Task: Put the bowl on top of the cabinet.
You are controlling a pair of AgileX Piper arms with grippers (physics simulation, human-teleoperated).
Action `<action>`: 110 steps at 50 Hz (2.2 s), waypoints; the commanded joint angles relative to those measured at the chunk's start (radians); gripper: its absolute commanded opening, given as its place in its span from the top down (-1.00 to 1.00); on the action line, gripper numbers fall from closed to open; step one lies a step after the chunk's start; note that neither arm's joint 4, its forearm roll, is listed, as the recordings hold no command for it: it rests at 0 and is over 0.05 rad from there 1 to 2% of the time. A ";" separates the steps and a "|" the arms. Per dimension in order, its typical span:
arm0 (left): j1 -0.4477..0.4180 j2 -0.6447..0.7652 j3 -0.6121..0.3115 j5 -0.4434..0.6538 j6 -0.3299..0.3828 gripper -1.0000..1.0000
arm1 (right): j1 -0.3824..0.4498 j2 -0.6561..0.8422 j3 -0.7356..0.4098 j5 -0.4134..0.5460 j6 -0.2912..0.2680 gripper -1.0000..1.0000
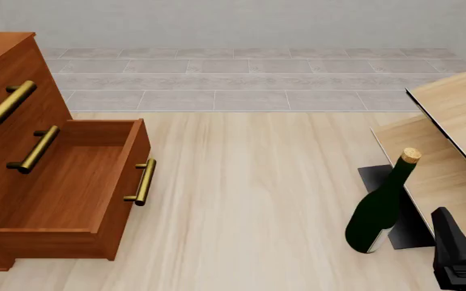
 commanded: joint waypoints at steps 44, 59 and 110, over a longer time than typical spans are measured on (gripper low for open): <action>0.039 0.047 0.082 0.000 0.007 1.00 | -0.002 0.000 -0.008 0.007 0.003 -1.00; 0.046 0.059 0.090 0.000 0.028 1.00 | -0.001 0.000 0.002 -0.003 0.005 -1.00; 0.029 -0.057 0.016 0.000 -0.016 -1.00 | 0.004 0.000 -0.001 0.002 0.002 -1.00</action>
